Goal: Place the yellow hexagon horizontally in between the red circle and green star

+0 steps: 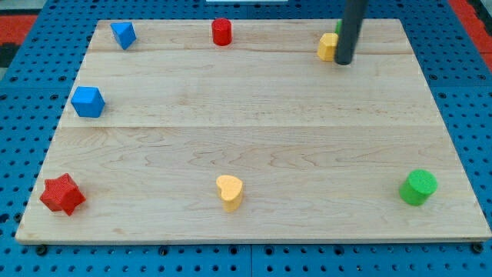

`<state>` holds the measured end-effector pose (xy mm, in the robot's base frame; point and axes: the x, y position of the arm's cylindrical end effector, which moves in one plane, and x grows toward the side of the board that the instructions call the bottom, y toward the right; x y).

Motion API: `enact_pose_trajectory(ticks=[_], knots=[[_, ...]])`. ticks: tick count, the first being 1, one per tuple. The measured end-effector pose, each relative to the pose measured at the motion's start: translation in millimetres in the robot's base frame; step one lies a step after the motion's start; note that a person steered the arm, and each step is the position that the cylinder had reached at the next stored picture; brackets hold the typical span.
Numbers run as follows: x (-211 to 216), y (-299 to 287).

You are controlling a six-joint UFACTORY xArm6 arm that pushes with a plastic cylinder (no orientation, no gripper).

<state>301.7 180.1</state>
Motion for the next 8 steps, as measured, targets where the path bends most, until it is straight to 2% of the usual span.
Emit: enact_pose_trajectory(ticks=[1,3,4,8], knots=[[-8.8,5.9],[-42.2,-66.8],[-32.7,-72.6],[-51.9,-106.2]])
